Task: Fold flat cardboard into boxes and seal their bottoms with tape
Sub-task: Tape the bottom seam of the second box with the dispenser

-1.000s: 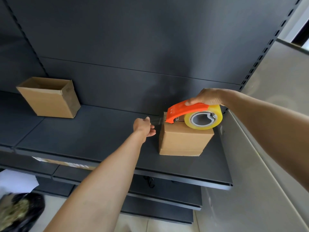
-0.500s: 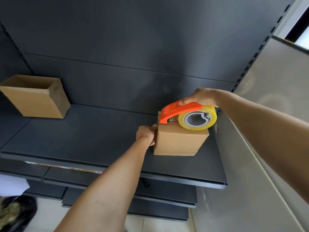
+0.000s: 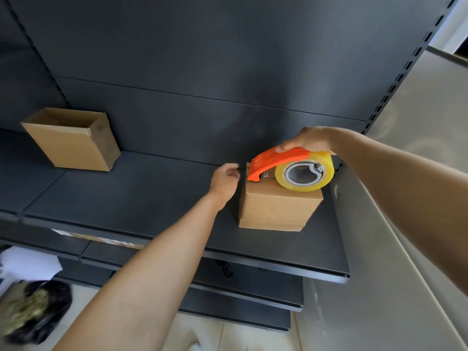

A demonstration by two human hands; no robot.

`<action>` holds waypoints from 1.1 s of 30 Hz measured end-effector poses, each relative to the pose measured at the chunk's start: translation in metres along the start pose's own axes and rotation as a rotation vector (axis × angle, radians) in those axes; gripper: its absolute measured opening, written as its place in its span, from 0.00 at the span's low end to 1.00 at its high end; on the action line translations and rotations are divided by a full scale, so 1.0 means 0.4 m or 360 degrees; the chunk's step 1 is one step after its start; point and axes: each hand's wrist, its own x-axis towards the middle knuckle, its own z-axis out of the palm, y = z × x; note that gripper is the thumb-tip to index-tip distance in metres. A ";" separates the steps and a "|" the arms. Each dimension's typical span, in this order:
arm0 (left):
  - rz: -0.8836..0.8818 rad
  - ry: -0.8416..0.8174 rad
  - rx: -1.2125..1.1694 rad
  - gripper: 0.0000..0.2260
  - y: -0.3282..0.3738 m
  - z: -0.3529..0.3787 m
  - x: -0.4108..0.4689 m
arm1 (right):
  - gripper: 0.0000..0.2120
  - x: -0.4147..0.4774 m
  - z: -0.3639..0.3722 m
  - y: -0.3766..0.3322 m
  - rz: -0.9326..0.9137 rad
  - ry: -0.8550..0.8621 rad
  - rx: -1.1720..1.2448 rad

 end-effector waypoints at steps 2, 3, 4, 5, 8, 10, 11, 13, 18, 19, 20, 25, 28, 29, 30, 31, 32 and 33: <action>-0.0030 -0.0428 -0.0290 0.26 0.019 -0.005 -0.009 | 0.20 -0.001 -0.001 0.001 -0.0010 -0.0009 0.0011; -0.0057 -0.0626 -0.0296 0.30 0.020 -0.011 -0.009 | 0.20 0.000 -0.002 0.004 -0.0010 -0.0007 0.0016; -0.0073 -0.0768 -0.0216 0.34 0.018 -0.014 -0.009 | 0.20 -0.001 -0.003 0.006 -0.0012 -0.0007 0.0019; -0.0071 -0.0850 -0.0093 0.38 0.009 -0.016 -0.006 | 0.20 -0.003 -0.003 0.008 -0.0015 -0.0014 0.0017; 0.0019 -0.0827 0.0239 0.46 0.005 -0.003 -0.005 | 0.20 -0.004 -0.005 0.011 -0.0027 -0.0026 0.0026; 0.0046 -0.0770 0.0356 0.47 0.009 0.008 0.003 | 0.21 -0.004 -0.005 0.012 -0.0030 -0.0034 0.0018; 0.0050 -0.0772 0.0380 0.48 0.009 0.011 0.009 | 0.21 -0.003 -0.006 0.013 -0.0029 -0.0039 0.0014; 0.0044 -0.0800 0.0411 0.50 0.007 0.010 0.019 | 0.25 -0.007 -0.011 0.014 -0.0029 -0.0058 -0.0002; 0.0011 -0.0825 0.0464 0.52 0.002 0.004 0.034 | 0.38 -0.016 -0.027 0.033 -0.0040 -0.0148 0.0060; 0.0013 -0.0834 0.0460 0.52 0.003 0.003 0.037 | 0.38 -0.015 -0.027 0.038 -0.0051 -0.0165 0.0084; 0.0005 -0.0850 0.0450 0.51 0.006 0.002 0.037 | 0.38 -0.014 -0.028 0.040 -0.0063 -0.0185 0.0105; -0.0057 -0.0860 0.0385 0.41 0.025 -0.009 0.030 | 0.21 -0.023 -0.053 0.061 -0.0072 -0.0276 0.0135; -0.0065 -0.0820 0.0435 0.40 0.041 -0.009 0.024 | 0.21 -0.029 -0.063 0.094 -0.0026 -0.0274 0.0160; -0.0059 -0.0820 0.0502 0.40 0.051 -0.007 0.023 | 0.23 -0.029 -0.062 0.101 -0.0022 -0.0260 0.0160; -0.0038 -0.0825 0.0611 0.41 0.062 -0.004 0.027 | 0.26 -0.027 -0.060 0.106 -0.0022 -0.0236 0.0153; -0.0001 -0.0825 0.0768 0.41 0.076 -0.003 0.028 | 0.28 -0.025 -0.057 0.108 -0.0028 -0.0217 0.0145; 0.0058 -0.0826 0.0930 0.41 0.089 -0.002 0.031 | 0.30 -0.023 -0.054 0.107 -0.0032 -0.0204 0.0144; 0.0125 -0.0835 0.1062 0.41 0.104 0.001 0.031 | 0.30 -0.021 -0.053 0.106 -0.0030 -0.0203 0.0153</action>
